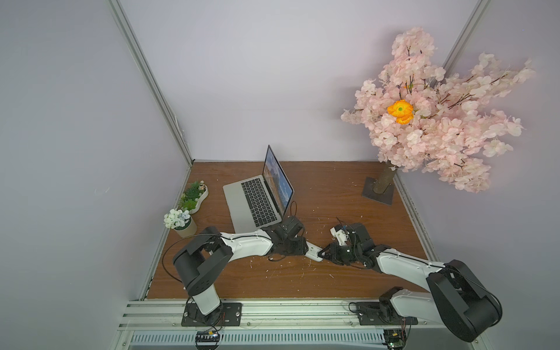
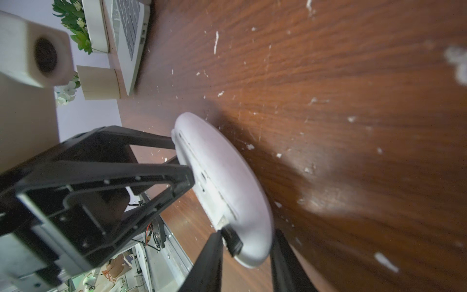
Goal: Remove the wireless mouse receiver from the laptop
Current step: Insert the USB plug into the mouse.
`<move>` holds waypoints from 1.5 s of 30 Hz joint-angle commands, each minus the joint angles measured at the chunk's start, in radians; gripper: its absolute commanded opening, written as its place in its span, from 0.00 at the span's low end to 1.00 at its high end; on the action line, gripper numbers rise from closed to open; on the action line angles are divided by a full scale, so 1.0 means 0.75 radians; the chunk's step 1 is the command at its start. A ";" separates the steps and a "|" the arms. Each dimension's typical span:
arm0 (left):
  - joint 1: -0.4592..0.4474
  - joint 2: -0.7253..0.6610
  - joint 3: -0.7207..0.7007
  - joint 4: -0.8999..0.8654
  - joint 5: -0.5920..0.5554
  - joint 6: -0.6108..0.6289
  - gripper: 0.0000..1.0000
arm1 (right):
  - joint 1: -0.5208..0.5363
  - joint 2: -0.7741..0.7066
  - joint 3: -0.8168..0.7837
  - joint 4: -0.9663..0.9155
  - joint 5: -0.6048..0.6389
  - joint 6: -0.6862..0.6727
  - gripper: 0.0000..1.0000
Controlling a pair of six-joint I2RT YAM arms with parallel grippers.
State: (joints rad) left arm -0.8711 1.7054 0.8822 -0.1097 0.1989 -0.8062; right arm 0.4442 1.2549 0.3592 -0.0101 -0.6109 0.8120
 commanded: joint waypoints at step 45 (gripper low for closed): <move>0.019 0.086 -0.096 -0.252 -0.070 0.017 0.52 | -0.085 -0.095 0.042 -0.017 -0.046 -0.061 0.64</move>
State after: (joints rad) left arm -0.8658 1.7046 0.8806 -0.1013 0.1982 -0.8066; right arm 0.3843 1.1709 0.3630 0.0101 -0.6533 0.8024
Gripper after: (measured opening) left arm 0.519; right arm 0.637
